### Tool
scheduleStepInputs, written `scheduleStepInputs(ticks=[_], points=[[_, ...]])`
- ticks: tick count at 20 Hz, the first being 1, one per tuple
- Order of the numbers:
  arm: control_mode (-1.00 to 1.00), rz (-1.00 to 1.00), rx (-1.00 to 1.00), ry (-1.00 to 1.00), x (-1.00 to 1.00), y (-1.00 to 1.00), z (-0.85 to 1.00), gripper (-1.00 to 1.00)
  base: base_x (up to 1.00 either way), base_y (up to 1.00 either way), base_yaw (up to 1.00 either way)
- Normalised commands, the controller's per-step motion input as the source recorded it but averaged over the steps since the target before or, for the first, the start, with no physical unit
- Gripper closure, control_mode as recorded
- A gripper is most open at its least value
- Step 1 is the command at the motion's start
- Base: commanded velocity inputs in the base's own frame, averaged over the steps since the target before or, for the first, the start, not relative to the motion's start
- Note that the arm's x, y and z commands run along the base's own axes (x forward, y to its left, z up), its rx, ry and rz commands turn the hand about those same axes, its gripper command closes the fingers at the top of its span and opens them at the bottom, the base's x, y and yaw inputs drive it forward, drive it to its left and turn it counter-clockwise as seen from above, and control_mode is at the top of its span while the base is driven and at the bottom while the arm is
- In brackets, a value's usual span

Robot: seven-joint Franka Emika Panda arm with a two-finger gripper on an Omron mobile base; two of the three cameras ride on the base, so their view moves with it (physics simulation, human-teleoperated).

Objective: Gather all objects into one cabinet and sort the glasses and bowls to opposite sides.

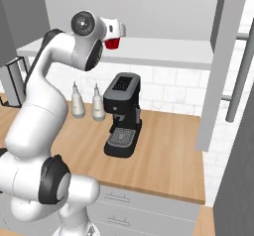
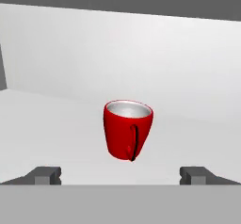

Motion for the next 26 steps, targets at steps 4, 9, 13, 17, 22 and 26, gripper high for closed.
scheduleStepInputs(ticks=[4,9,13,17,22,26], points=[[-1.00,0.08,0.04,0.05,0.34,-0.26,0.00,-1.00,0.00,0.00,0.00],[-1.00,0.04,0.02,0.06,0.17,-0.10,0.00,-1.00,0.00,0.00,0.00],[-1.00,0.00,0.00,0.01,0.04,0.00,-0.19,-1.00,0.00,0.00,0.00],[-1.00,0.00,0.00,0.03,0.13,0.02,-0.29,-1.00,0.00,0.00,0.00],[-1.00,-0.01,0.00,0.01,0.12,0.02,-0.03,-1.00,0.00,0.00,0.00],[-1.00,0.00,0.00,0.00,0.59,0.00,-0.12,-1.00,0.00,0.00,0.00]])
